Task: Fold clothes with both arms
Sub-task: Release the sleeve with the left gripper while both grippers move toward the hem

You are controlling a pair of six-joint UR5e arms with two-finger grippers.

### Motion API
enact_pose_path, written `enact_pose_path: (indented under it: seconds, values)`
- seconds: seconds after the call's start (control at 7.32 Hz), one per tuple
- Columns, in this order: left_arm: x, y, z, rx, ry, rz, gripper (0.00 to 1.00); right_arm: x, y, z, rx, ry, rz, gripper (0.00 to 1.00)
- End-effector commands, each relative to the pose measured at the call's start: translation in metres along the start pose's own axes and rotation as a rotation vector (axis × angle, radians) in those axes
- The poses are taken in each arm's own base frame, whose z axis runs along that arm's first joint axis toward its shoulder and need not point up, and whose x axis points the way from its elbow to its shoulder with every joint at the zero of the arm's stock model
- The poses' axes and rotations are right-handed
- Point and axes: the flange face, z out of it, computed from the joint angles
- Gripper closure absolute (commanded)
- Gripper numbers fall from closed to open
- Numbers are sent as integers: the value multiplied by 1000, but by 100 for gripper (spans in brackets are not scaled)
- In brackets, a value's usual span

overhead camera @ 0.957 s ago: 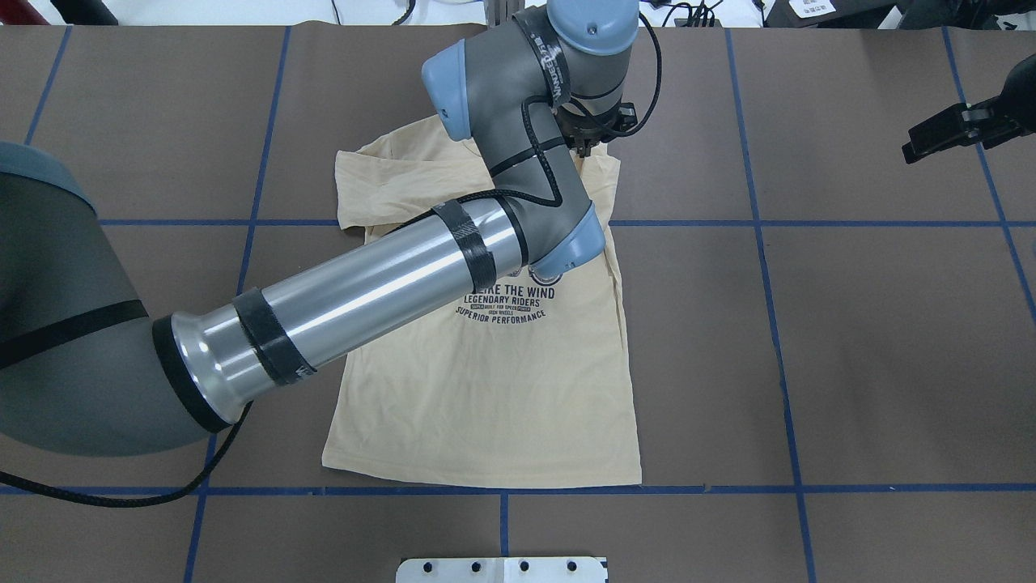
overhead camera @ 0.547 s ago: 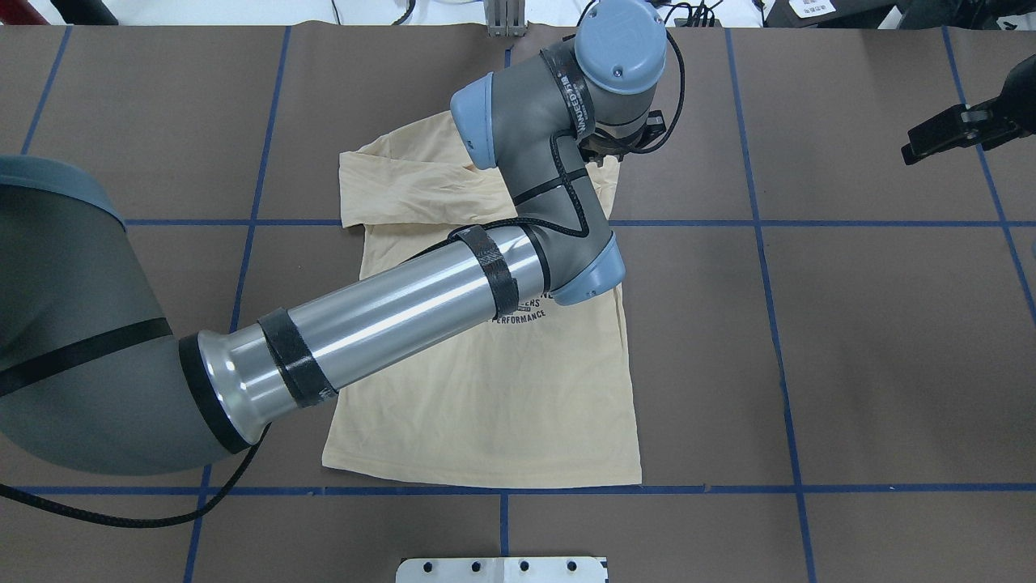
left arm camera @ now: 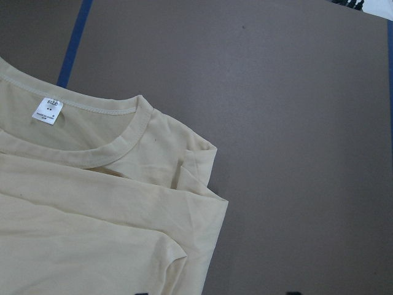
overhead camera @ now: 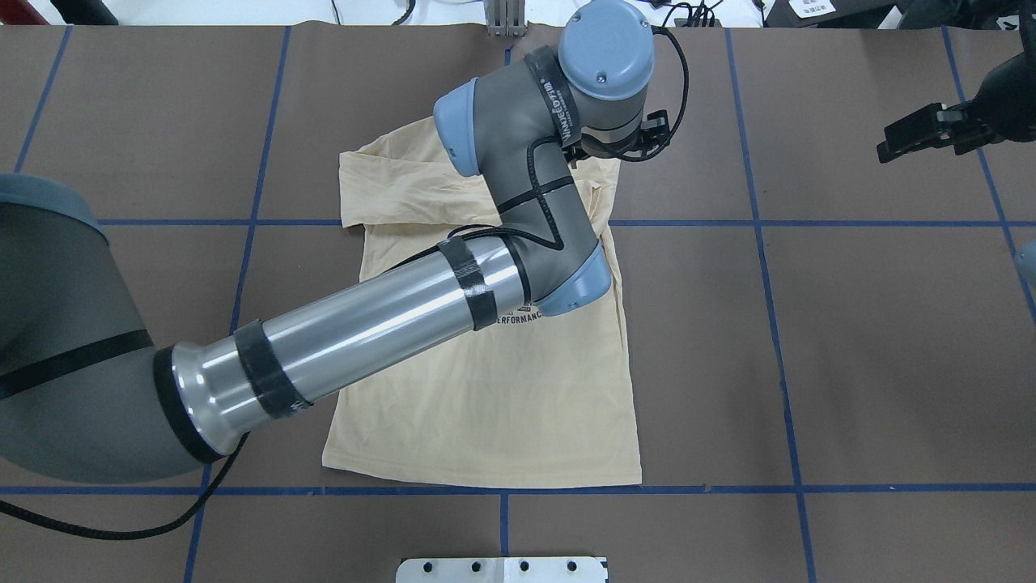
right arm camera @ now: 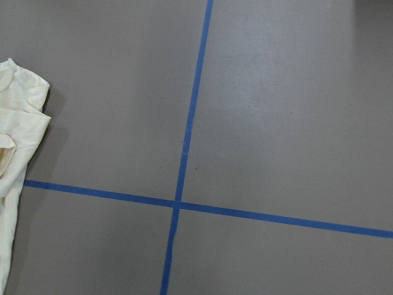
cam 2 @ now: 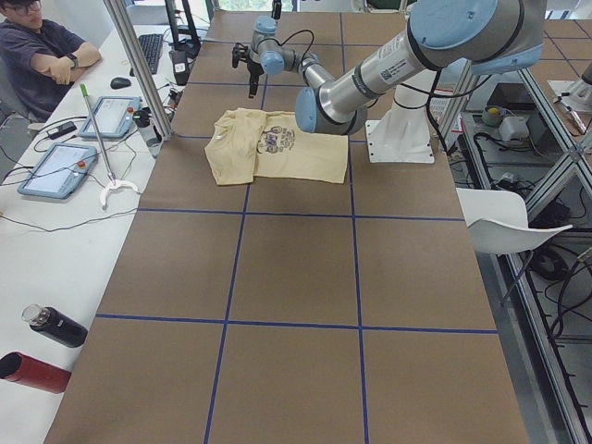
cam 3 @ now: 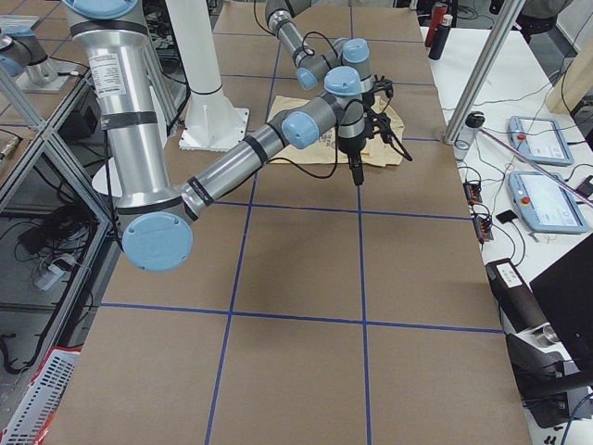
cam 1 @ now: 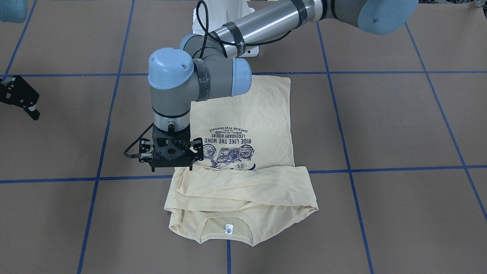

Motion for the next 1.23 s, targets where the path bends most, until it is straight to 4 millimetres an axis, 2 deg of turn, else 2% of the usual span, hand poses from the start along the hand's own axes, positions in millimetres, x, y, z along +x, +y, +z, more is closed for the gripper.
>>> enact_pose_path:
  seconds: [0.0, 0.27, 0.41, 0.68, 0.82, 0.96, 1.09]
  values:
    - [-90, 34, -35, -1, 8, 141, 0, -55, 6, 7, 17, -71, 106, 0]
    - [-203, 74, -78, 22, 43, 263, 0, -111, 37, 9, 45, -85, 167, 0]
    - [-246, 90, -95, 24, 41, 289, 0, -141, 63, 11, 56, -94, 200, 0]
    - [-293, 112, -115, 17, 39, 289, 0, -211, 130, 40, 83, -85, 251, 0]
    - [-317, 125, -120, 5, 27, 279, 0, -235, 170, 59, 90, -68, 251, 0]
    - [-346, 137, -116, -4, 17, 275, 0, -243, 207, 77, 107, -30, 225, 0]
    - [-385, 154, -108, 3, 46, 286, 0, -242, 227, 88, 112, -3, 196, 0]
